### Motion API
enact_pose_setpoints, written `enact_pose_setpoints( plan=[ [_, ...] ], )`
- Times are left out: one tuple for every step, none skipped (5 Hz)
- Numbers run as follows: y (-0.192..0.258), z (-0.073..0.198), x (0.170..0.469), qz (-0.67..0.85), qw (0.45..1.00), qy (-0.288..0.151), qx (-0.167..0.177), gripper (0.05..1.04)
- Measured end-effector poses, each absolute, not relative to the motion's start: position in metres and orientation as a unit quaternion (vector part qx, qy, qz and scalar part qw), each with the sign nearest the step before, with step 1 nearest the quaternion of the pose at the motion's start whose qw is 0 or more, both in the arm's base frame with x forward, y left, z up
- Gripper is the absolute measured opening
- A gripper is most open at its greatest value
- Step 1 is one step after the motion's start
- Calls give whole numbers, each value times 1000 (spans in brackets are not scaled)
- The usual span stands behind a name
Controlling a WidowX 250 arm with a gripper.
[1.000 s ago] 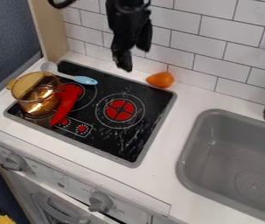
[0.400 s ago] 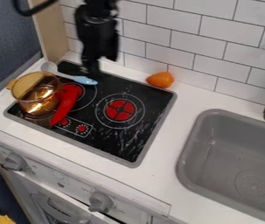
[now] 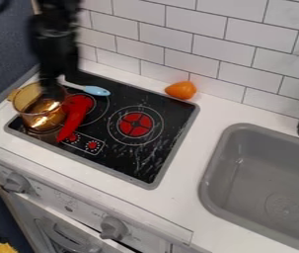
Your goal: Move the brown pot to the upper right corner of the stove
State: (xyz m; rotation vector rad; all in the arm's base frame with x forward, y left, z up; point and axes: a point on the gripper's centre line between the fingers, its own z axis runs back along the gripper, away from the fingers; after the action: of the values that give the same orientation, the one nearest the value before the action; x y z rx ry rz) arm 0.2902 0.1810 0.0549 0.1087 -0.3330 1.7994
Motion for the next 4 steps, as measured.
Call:
enact_pose_setpoints(
  plan=[
    [199,53,276,805,577,-134,43,1001],
    [209,42,259,829,547,-102,51,1001],
    [212,21,255,830,547,-81,67,1001],
    [212,10,256,833,545,-64,74,1001]
  ],
)
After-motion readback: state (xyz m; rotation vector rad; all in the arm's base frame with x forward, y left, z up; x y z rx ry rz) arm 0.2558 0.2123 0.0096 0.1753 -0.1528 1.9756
